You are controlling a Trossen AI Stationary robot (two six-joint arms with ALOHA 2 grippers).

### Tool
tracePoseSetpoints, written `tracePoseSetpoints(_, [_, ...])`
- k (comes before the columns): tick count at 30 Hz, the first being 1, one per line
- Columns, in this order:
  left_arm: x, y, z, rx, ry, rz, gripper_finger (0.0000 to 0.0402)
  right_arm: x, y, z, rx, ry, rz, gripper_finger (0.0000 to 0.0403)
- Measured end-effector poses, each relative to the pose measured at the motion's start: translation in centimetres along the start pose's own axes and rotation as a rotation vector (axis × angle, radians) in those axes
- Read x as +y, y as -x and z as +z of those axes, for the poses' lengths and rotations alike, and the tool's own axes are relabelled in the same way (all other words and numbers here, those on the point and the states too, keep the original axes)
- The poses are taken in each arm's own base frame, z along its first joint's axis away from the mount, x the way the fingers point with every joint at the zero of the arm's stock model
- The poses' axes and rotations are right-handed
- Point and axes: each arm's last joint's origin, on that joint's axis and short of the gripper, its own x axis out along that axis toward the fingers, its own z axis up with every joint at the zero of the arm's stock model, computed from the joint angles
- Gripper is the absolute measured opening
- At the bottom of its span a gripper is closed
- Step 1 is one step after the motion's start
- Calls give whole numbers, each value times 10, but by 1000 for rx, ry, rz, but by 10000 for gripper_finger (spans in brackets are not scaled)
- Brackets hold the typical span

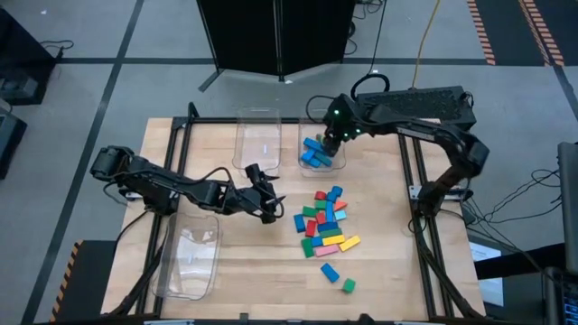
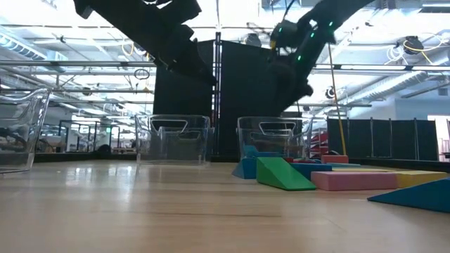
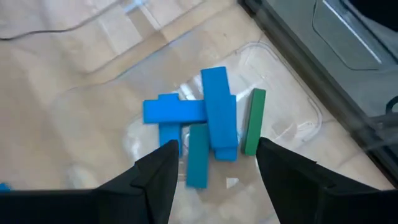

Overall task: Sort blocks by size
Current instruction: Put the yellow rectangular block into the top right transparent bin

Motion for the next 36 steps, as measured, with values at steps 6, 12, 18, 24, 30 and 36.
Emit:
tracePoseSetpoints(6, [0, 0, 0, -1, 54, -1, 297, 21, 42, -4, -84, 42, 10, 212])
tracePoseSetpoints(12, [0, 0, 0, -1, 104, -1, 297, 42, 70, -10, -170, 91, -39, 212])
tracePoseSetpoints(18, [-1, 0, 0, 0, 114, -18, 297, 59, 84, -17, -200, 125, -35, 212])
tracePoseSetpoints(24, [-1, 0, 0, 1, 121, -25, 297, 80, 88, -24, -235, 178, -133, 210])
tracePoseSetpoints(30, [-1, 0, 0, 3, 107, -27, 297, 102, 92, -31, -251, 220, -88, 190])
tracePoseSetpoints(36, [-1, 0, -3, 32, 120, -40, 297, 121, 83, -50, -252, 269, -101, 161])
